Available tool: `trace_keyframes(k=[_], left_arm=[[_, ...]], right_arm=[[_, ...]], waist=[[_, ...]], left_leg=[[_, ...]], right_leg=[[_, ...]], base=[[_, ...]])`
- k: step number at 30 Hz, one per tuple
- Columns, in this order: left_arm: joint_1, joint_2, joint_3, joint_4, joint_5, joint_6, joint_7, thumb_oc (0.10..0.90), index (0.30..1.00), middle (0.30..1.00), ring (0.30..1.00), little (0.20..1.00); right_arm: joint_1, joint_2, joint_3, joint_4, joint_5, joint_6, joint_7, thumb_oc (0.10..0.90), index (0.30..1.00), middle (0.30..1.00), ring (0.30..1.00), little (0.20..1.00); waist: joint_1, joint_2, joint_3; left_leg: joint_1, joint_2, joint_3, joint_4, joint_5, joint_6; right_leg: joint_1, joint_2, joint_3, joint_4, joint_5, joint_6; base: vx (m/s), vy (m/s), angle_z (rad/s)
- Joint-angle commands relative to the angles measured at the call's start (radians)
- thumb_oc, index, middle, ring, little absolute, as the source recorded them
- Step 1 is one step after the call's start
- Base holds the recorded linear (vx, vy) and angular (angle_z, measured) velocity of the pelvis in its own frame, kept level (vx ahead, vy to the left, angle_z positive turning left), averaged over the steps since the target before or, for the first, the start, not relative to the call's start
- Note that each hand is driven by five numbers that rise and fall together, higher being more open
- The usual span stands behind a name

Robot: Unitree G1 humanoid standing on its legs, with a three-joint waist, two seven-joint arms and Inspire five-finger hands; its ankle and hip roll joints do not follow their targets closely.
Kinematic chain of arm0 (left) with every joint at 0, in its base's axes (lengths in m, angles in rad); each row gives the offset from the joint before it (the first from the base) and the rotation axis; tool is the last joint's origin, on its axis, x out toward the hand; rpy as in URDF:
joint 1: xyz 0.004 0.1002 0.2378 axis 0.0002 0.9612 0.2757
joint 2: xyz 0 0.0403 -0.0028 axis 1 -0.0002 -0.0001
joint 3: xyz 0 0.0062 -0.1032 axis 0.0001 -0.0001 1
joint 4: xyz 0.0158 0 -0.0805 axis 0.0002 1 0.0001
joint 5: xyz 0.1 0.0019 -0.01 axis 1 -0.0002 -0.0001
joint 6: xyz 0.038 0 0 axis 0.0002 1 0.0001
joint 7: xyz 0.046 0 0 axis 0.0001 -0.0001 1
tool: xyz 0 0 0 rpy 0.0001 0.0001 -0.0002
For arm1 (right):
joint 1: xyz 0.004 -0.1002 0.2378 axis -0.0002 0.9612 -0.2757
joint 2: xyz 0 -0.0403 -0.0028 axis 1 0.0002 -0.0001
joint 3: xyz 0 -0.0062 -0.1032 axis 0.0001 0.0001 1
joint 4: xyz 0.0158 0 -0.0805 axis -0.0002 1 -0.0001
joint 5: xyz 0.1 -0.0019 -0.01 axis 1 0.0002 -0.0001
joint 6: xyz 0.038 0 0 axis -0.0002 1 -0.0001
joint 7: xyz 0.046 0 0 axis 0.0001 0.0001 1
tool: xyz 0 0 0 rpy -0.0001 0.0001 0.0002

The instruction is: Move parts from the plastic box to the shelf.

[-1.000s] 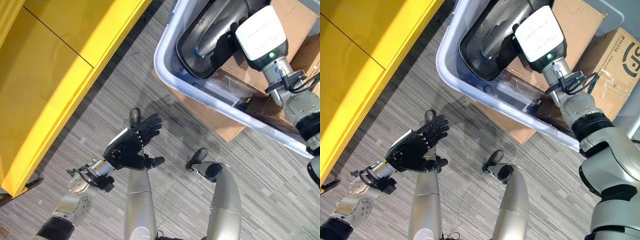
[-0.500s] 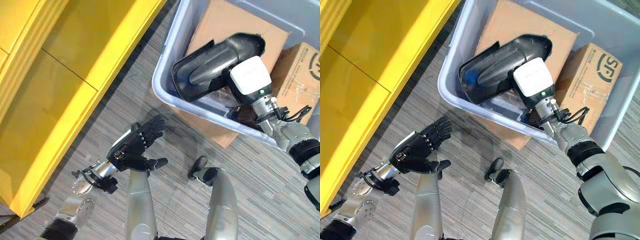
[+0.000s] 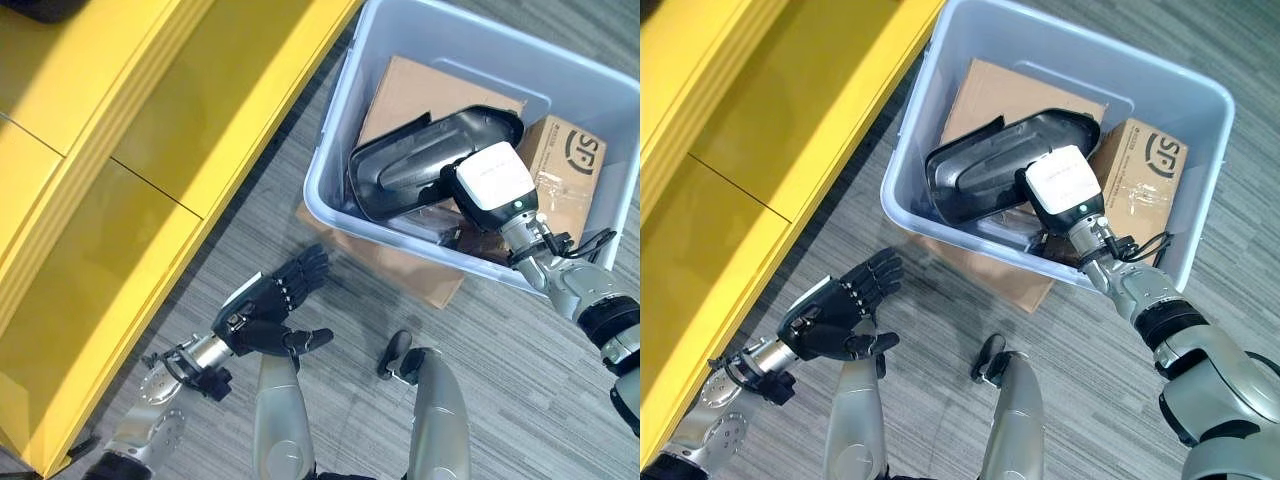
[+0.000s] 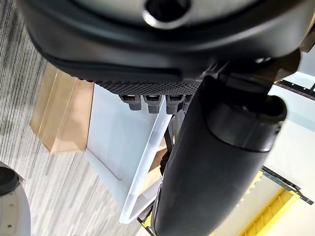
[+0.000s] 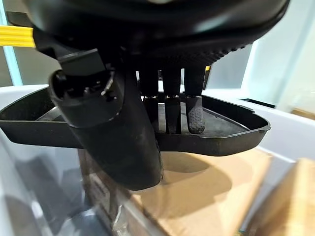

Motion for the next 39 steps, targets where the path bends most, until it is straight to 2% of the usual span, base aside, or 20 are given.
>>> trace_keyframes(k=[1,6,10,20,22,23,25,27,28,31,32,34,37,39], left_arm=[[-0.01,-0.048,-0.015,-0.16,-0.013,-0.057,-0.058,0.9,1.0,1.0,1.0,1.0],[-0.011,-0.055,-0.002,-0.164,-0.017,-0.067,-0.022,0.9,1.0,1.0,1.0,1.0],[0.017,-0.08,0.024,-0.161,-0.019,-0.055,-0.004,0.9,1.0,1.0,1.0,1.0],[0.112,-0.111,0.1,-0.13,0.031,-0.034,0.04,0.9,1.0,1.0,1.0,1.0],[0.14,-0.111,0.126,-0.132,0.074,-0.055,0.065,0.9,1.0,1.0,1.0,1.0],[0.167,-0.101,0.153,-0.14,0.195,-0.112,0.176,0.9,1.0,1.0,1.0,1.0],[0.192,-0.081,0.195,-0.135,0.325,-0.16,0.315,0.9,1.0,1.0,1.0,1.0],[0.212,-0.068,0.242,-0.132,0.36,-0.186,0.333,0.9,1.0,1.0,1.0,1.0],[0.239,-0.05,0.299,-0.15,0.396,-0.235,0.324,0.9,1.0,1.0,1.0,1.0],[0.25,-0.035,0.327,-0.165,0.444,-0.26,0.357,0.9,1.0,1.0,1.0,1.0],[0.241,-0.01,0.349,-0.175,0.513,-0.287,0.406,0.9,1.0,1.0,1.0,1.0],[0.218,0.005,0.35,-0.181,0.531,-0.295,0.422,0.9,1.0,1.0,1.0,1.0],[0.176,0.007,0.331,-0.185,0.522,-0.247,0.417,0.9,1.0,1.0,1.0,1.0],[0.153,0.008,0.309,-0.182,0.521,-0.246,0.4,0.9,1.0,1.0,1.0,1.0]], right_arm=[[-0.109,-0.125,-0.15,-0.063,0.143,0.045,-0.001,0.4,0.3,0.3,0.3,0.3],[-0.045,-0.14,-0.208,-0.107,0.245,0.055,0.078,0.4,0.3,0.3,0.3,0.3],[0.131,-0.129,-0.353,-0.235,0.331,0.046,0.193,0.4,0.3,0.3,0.3,0.3],[0.373,-0.071,-0.504,-0.384,0.394,0.022,0.383,0.4,0.3,0.3,0.3,0.3],[0.429,-0.052,-0.529,-0.409,0.399,0.021,0.414,0.4,0.3,0.3,0.3,0.3],[0.463,-0.036,-0.545,-0.427,0.421,0.043,0.461,0.4,0.3,0.3,0.3,0.3],[0.504,-0.019,-0.563,-0.445,0.462,0.079,0.542,0.4,0.3,0.3,0.3,0.3],[0.534,-0.016,-0.576,-0.452,0.494,0.096,0.606,0.4,0.3,0.3,0.3,0.3],[0.566,-0.014,-0.597,-0.475,0.53,0.114,0.689,0.4,0.3,0.3,0.3,0.3],[0.579,-0.019,-0.607,-0.501,0.544,0.12,0.725,0.4,0.3,0.3,0.3,0.3],[0.583,-0.029,-0.612,-0.531,0.558,0.136,0.797,0.4,0.3,0.3,0.3,0.3],[0.572,-0.049,-0.602,-0.555,0.583,0.154,0.828,0.4,0.3,0.3,0.3,0.3],[0.551,-0.067,-0.595,-0.587,0.591,0.183,0.867,0.4,0.3,0.3,0.3,0.3],[0.537,-0.072,-0.589,-0.597,0.594,0.195,0.895,0.4,0.3,0.3,0.3,0.3]], waist=[[-0.004,0.026,-0.007],[-0.02,0.02,-0.016],[-0.049,0.013,-0.078],[-0.063,0.006,-0.176],[-0.064,0.004,-0.195],[-0.062,0.002,-0.211],[-0.057,0.0,-0.229],[-0.051,-0.003,-0.246],[-0.046,-0.006,-0.265],[-0.046,-0.01,-0.274],[-0.048,-0.016,-0.286],[-0.05,-0.021,-0.3],[-0.059,-0.029,-0.317],[-0.062,-0.033,-0.323]], left_leg=[[0.114,0.109,-0.019,0.133,-0.191,-0.047],[0.199,0.104,0.008,0.111,-0.194,-0.047],[0.3,0.084,0.042,0.085,-0.21,-0.041],[0.428,0.056,0.082,0.041,-0.223,-0.035],[0.448,0.051,0.089,0.033,-0.225,-0.033],[0.462,0.048,0.091,0.031,-0.229,-0.033],[0.482,0.044,0.094,0.021,-0.23,-0.034],[0.495,0.04,0.096,0.011,-0.231,-0.036],[0.512,0.037,0.097,-0.002,-0.233,-0.037],[0.524,0.036,0.101,-0.013,-0.232,-0.039],[0.544,0.036,0.108,-0.03,-0.231,-0.042],[0.559,0.039,0.112,-0.05,-0.223,-0.048],[0.575,0.037,0.112,-0.06,-0.225,-0.051],[0.581,0.032,0.107,-0.057,-0.233,-0.05]], right_leg=[[0.084,0.028,0.028,-0.192,0.114,0.059],[0.17,0.02,0.037,-0.248,0.129,0.07],[0.286,0.002,0.047,-0.36,0.167,0.092],[0.458,-0.04,0.026,-0.525,0.229,0.129],[0.486,-0.048,0.022,-0.557,0.245,0.139],[0.504,-0.057,0.019,-0.58,0.26,0.147],[0.532,-0.07,0.01,-0.617,0.283,0.159],[0.551,-0.082,0.001,-0.65,0.304,0.172],[0.57,-0.093,-0.007,-0.685,0.325,0.183],[0.582,-0.099,-0.013,-0.709,0.341,0.191],[0.596,-0.104,-0.021,-0.732,0.358,0.2],[0.609,-0.101,-0.026,-0.746,0.363,0.203],[0.621,-0.096,-0.027,-0.759,0.364,0.204],[0.624,-0.092,-0.021,-0.761,0.364,0.203]], base=[[0.0,0.099,-0.04],[-0.01,0.157,-0.04],[0.03,0.23,-0.07],[0.03,0.117,-0.02],[0.04,0.06,-0.04],[0.03,0.05,-0.05],[0.02,0.045,-0.02],[0.01,0.006,0.02],[0.01,0.007,0.06],[-0.01,-0.007,0.02],[-0.02,-0.025,0.04],[-0.01,-0.018,0.01],[0.0,-0.008,-0.02],[-0.01,-0.029,-0.07]])
